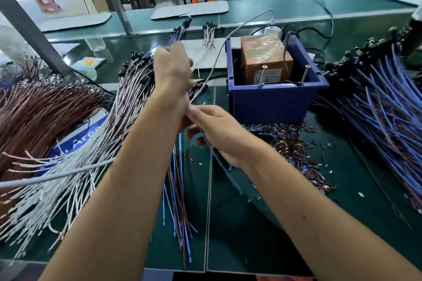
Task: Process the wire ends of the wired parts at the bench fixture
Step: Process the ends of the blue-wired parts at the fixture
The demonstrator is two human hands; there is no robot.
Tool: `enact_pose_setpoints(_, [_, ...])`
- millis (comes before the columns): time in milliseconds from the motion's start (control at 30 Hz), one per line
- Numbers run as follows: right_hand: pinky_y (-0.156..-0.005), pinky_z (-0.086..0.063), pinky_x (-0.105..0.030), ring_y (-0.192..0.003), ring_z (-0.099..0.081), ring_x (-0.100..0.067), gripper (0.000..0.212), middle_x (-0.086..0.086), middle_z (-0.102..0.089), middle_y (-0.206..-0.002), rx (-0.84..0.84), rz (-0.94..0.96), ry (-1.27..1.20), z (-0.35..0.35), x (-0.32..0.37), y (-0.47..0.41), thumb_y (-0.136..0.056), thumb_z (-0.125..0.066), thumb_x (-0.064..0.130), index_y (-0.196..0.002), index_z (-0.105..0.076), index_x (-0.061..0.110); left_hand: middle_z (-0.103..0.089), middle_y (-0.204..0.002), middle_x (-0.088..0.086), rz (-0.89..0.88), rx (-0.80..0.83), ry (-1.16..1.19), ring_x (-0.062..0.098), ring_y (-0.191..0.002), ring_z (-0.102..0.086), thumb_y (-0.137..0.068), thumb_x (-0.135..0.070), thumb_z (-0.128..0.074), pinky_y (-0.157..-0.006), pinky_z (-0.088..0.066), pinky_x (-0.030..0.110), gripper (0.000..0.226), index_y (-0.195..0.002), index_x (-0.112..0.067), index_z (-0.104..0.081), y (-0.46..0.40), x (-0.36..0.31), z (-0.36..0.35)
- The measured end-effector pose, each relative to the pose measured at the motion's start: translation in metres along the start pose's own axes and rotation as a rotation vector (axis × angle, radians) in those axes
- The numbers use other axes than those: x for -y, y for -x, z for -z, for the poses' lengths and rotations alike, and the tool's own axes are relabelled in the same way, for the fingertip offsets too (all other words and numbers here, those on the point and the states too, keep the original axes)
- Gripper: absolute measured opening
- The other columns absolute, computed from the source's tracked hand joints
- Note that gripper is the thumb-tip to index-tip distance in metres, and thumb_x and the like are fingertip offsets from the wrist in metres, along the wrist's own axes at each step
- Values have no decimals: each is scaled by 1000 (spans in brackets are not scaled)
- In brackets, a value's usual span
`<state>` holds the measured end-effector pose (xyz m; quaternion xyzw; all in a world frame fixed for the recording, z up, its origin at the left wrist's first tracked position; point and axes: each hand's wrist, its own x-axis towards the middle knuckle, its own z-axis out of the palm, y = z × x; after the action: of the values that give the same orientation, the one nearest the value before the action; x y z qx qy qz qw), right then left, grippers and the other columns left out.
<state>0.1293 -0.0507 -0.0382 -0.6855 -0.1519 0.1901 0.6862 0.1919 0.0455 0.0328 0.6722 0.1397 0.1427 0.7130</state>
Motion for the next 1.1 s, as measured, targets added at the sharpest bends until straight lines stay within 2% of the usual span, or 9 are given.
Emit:
enact_pose_setpoints(133, [-62,-52,-25,-66,-61,-18,27,-3,-70,-80,187,46,-211,35,8,24,-112,-44,21,-98,-65,12,-37,-58,-7,-51,-30,284,5,-42,-27,-104,-17,-40,-39,-20,22,20,-83,-17,-42,12,-30,5])
enact_pose_setpoints(300, [-44,-36,-20,-49,-47,-14,18,-7,-73,-72,-68,153,228,103,5,59,-106,-57,13,-101,-73,5,-40,-64,-6,-198,-122,206,6,-48,-30,-103,-14,-41,-44,-23,25,20,-83,-18,-44,10,-45,20])
enact_pose_setpoints(433, [-42,-40,-20,-44,-50,-14,10,-9,-76,-73,-354,267,311,140,-8,78,-98,-71,11,-89,-75,9,-42,-68,-6,-623,-166,7,8,-57,-34,-105,-17,-43,-53,-27,28,25,-81,-21,-46,33,-24,3])
enact_pose_setpoints(533, [-40,-40,-21,-42,-49,-15,10,-9,-76,-72,-419,291,292,155,-19,86,-95,-73,9,-86,-77,10,-47,-62,-7,-995,-5,-334,5,-54,-39,-101,-10,-52,-50,-30,22,22,-79,-9,-57,71,10,-22])
enact_pose_setpoints(600, [-41,-41,-22,-43,-48,-18,12,-9,-76,-72,-410,287,271,156,-25,90,-94,-74,9,-83,-77,13,-57,-68,-5,-1104,173,-506,10,-60,-50,-99,-11,-56,-54,-42,28,19,-84,-5,-65,89,33,-39])
enact_pose_setpoints(700, [-43,-39,-25,-47,-47,-19,22,-1,-70,-63,-370,303,230,154,-29,94,-96,-72,10,-77,-75,19,-69,-95,3,-1082,389,-643,31,-85,-66,-105,-24,-51,-67,-52,43,24,-104,-10,-71,107,59,-66])
enact_pose_setpoints(800, [-43,-35,-23,-45,-46,-14,17,2,-60,-56,-408,299,163,157,-32,94,-97,-70,18,-81,-73,11,-72,-103,3,-983,411,-702,36,-93,-67,-105,-26,-53,-70,-53,47,23,-117,-15,-70,115,80,-75])
enact_pose_setpoints(900, [-39,-31,-20,-39,-40,-12,20,-1,-55,-48,-488,244,87,160,-38,90,-97,-73,17,-86,-72,0,-73,-94,2,-913,372,-752,35,-87,-67,-105,-25,-55,-67,-51,47,19,-104,-13,-70,109,99,-71])
enact_pose_setpoints(1100, [-37,-36,-21,-39,-44,-17,26,-12,-57,-52,-456,188,-20,157,-41,86,-100,-66,20,-79,-74,7,-71,-86,2,-912,347,-650,29,-79,-65,-103,-24,-61,-66,-50,46,20,-93,-10,-71,102,111,-67])
